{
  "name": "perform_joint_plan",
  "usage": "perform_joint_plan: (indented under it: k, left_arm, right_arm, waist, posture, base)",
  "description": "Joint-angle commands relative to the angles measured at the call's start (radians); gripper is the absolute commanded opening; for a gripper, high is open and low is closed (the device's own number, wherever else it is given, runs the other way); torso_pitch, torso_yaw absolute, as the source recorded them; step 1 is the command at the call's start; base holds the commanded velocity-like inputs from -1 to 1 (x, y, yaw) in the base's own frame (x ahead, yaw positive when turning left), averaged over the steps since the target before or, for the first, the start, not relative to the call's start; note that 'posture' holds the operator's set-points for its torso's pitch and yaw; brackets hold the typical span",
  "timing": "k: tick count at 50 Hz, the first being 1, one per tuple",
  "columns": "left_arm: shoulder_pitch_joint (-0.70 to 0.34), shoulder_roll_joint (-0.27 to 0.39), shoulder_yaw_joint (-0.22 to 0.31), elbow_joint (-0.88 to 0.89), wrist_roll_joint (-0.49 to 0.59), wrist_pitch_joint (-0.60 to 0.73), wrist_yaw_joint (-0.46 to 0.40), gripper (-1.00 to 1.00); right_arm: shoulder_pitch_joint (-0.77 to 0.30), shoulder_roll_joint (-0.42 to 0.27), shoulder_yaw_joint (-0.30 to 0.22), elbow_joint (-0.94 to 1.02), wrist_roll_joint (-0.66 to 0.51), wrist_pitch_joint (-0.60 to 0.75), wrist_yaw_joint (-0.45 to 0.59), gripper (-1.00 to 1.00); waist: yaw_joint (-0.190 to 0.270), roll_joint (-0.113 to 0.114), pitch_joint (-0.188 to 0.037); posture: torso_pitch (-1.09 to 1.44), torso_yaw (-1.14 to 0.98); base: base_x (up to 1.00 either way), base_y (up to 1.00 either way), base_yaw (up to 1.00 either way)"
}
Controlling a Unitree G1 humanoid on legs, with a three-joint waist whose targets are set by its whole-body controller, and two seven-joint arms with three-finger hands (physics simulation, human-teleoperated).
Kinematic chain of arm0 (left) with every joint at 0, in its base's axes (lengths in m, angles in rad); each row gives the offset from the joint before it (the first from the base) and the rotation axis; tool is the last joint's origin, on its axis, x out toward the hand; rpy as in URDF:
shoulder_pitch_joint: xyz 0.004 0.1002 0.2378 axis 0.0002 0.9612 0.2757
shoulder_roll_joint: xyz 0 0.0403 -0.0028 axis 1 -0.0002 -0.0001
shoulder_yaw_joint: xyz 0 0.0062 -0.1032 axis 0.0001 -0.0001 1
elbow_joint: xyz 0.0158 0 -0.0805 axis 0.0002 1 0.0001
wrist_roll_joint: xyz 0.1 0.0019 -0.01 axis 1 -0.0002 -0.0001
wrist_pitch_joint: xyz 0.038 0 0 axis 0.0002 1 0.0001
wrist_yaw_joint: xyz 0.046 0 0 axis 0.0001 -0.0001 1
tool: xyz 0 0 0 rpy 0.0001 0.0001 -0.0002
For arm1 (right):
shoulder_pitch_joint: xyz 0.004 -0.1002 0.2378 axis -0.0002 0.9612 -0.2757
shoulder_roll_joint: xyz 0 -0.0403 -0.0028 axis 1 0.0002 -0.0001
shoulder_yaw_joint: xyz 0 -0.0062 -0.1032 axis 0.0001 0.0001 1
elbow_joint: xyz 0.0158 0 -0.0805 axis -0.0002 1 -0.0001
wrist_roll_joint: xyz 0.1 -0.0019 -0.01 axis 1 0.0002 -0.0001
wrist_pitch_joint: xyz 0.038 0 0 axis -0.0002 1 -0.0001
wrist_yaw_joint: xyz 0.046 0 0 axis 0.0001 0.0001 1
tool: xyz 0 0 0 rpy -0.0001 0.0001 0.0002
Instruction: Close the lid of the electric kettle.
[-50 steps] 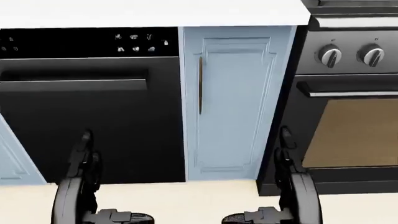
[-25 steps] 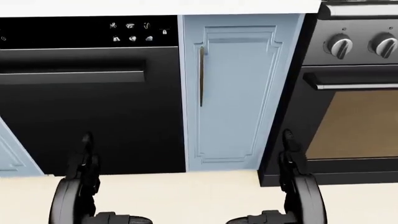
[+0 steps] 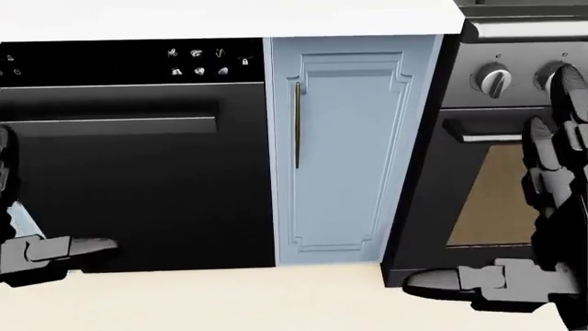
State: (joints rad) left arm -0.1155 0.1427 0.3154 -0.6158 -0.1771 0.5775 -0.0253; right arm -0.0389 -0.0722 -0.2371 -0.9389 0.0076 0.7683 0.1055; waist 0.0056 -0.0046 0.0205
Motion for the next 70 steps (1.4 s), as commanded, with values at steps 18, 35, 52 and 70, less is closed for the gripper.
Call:
perform_joint_plan:
  k: [18,35,52,70]
  left_arm:
    - [-0.137,0.31,0.37,-0.182,-0.487,0.249,0.224,1.0]
    - [-0.11,0.382,0.412,-0.137,-0.56,0.217,0.274,1.0]
    - [-0.098,0.354,0.397,-0.12,-0.479,0.188,0.221,1.0]
    - [-0.094,0.322,0.372,-0.099,-0.422,0.156,0.177,1.0]
  right_arm:
    - [0.036,-0.549,-0.188,-0.108,0.716,-0.022,-0.564,1.0]
    - [0.067,-0.575,-0.234,-0.108,0.707,-0.04,-0.587,1.0]
    - [0.097,-0.564,-0.264,-0.108,0.68,-0.042,-0.549,1.0]
    - [0.089,-0.538,-0.189,-0.108,0.54,-0.03,-0.471,1.0]
  waist:
    - [0.003,0.004,0.013]
    - [0.0,-0.004,0.016]
    - [-0.001,-0.003,0.012]
    - [-0.012,-0.007,0.019]
  posture:
    - [0.0,0.0]
    - [0.0,0.0]
    - [0.0,0.0]
    - [0.0,0.0]
  base:
    - [0.0,0.0,0.0]
    - [0.0,0.0,0.0]
    - [0.0,0.0,0.0]
    - [0.0,0.21,0.0]
